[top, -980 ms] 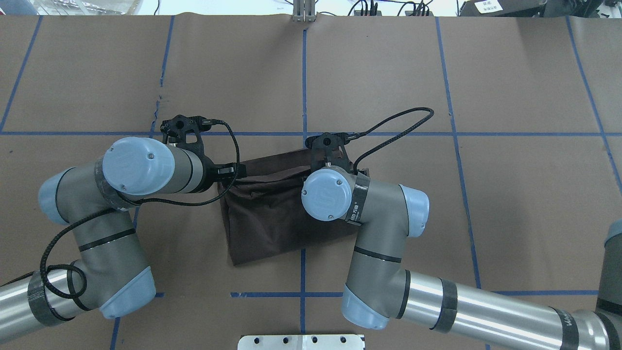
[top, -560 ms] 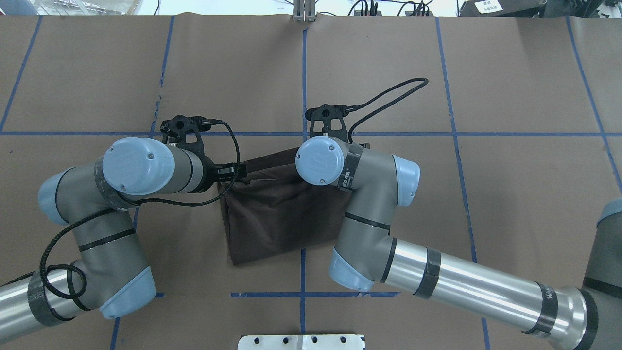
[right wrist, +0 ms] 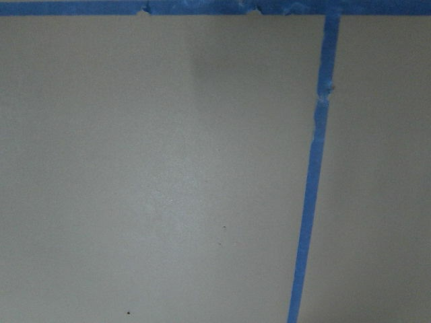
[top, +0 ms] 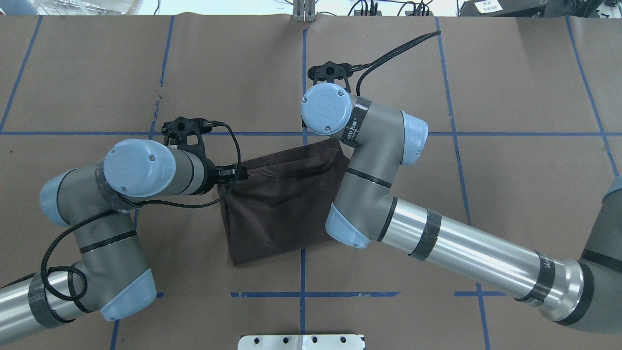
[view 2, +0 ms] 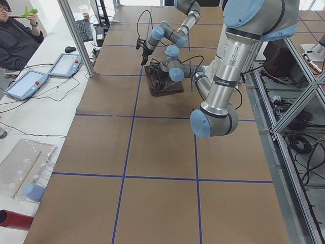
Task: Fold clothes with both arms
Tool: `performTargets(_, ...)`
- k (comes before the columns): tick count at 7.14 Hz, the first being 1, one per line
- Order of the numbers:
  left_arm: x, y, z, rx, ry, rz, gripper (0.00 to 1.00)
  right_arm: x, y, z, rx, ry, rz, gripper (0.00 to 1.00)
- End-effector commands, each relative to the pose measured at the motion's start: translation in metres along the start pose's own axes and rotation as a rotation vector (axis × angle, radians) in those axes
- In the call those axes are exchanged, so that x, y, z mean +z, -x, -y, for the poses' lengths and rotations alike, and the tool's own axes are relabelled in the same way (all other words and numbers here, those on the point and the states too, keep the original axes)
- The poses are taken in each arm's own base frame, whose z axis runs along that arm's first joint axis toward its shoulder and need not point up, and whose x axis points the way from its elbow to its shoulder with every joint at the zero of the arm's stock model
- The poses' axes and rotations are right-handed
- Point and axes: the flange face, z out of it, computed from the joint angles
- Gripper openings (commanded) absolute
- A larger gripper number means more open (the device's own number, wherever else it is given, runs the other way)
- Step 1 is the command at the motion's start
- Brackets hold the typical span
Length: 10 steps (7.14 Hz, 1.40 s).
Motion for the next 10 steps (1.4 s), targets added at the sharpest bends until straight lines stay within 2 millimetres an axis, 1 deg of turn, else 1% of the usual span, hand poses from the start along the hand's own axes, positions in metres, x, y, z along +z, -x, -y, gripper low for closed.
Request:
performTargets(1,0.017,-0.007,-0.008,0.005,0.022,0.027,1.00,-0.024,-0.005,-0.006,0.003,0.030,0.067,1.00)
performTargets(2,0.039,-0.013,-0.005,0.003,0.028,0.060,1.00,-0.023,-0.018,-0.013,-0.007,0.044,0.081,1.00)
performTargets(3,0.054,-0.014,-0.004,0.005,0.031,0.075,1.00,-0.026,-0.020,-0.012,-0.007,0.041,0.088,1.00)
performTargets(4,0.053,-0.015,-0.004,0.007,0.032,0.074,1.00,-0.025,-0.020,-0.013,-0.006,0.041,0.088,1.00)
performTargets(7,0.059,-0.009,-0.004,0.014,0.030,0.090,1.00,-0.023,-0.022,-0.014,-0.006,0.043,0.085,1.00)
performTargets(8,0.065,0.000,0.007,0.005,0.021,0.111,1.00,-0.022,-0.023,-0.014,-0.006,0.043,0.084,1.00)
performTargets(9,0.068,0.015,0.032,-0.006,-0.005,0.136,1.00,-0.019,-0.026,-0.016,-0.008,0.046,0.078,1.00)
performTargets(10,0.070,0.028,0.052,0.058,-0.019,0.159,1.00,-0.019,-0.026,-0.016,-0.008,0.045,0.080,1.00)
